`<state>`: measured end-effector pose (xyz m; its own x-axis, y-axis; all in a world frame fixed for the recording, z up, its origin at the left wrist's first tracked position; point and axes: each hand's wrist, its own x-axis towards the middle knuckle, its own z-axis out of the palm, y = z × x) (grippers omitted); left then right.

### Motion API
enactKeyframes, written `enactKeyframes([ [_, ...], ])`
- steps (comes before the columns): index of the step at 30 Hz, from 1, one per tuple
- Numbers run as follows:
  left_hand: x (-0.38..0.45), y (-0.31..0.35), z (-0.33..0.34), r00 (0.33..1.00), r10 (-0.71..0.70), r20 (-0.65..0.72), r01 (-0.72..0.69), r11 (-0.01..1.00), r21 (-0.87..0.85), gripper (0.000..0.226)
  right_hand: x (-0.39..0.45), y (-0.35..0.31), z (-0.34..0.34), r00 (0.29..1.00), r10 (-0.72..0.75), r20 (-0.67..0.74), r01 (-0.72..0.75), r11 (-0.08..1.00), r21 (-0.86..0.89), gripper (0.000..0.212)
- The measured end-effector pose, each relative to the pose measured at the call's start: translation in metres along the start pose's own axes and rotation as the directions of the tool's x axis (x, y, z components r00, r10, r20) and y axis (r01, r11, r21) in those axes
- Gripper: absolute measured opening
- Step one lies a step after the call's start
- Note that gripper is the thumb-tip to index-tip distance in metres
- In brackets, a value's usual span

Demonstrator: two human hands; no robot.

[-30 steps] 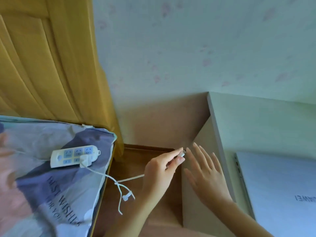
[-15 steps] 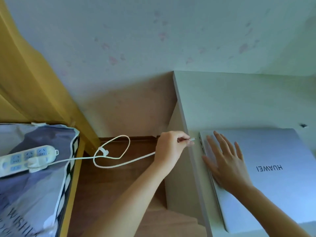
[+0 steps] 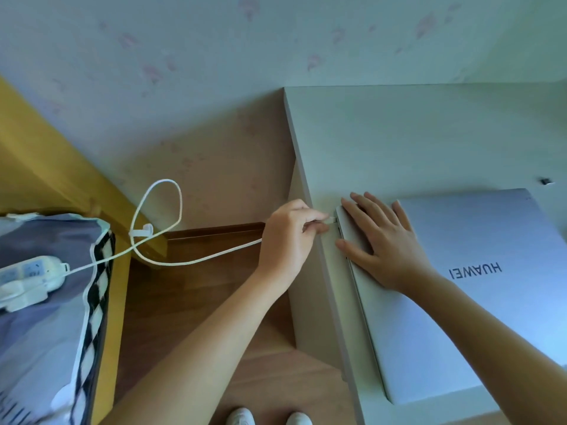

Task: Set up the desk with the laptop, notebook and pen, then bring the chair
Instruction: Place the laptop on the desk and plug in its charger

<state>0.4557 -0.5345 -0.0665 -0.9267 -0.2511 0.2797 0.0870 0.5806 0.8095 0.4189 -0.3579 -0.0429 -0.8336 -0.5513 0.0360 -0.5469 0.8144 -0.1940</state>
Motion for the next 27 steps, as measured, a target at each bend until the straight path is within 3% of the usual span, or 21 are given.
enactKeyframes([
  [11,-0.002,0.005,0.002,1.0,0.014,-0.028,-0.01,0.992,0.13,0.013,-0.001,0.001,0.003,0.999,-0.027,-0.046,0.028,1.0,0.01,0.069],
  [27,0.006,0.008,0.009,0.993,0.118,-0.029,-0.114,0.985,0.128,0.015,0.0,-0.004,0.003,1.0,-0.015,-0.019,0.015,0.999,-0.033,0.071],
])
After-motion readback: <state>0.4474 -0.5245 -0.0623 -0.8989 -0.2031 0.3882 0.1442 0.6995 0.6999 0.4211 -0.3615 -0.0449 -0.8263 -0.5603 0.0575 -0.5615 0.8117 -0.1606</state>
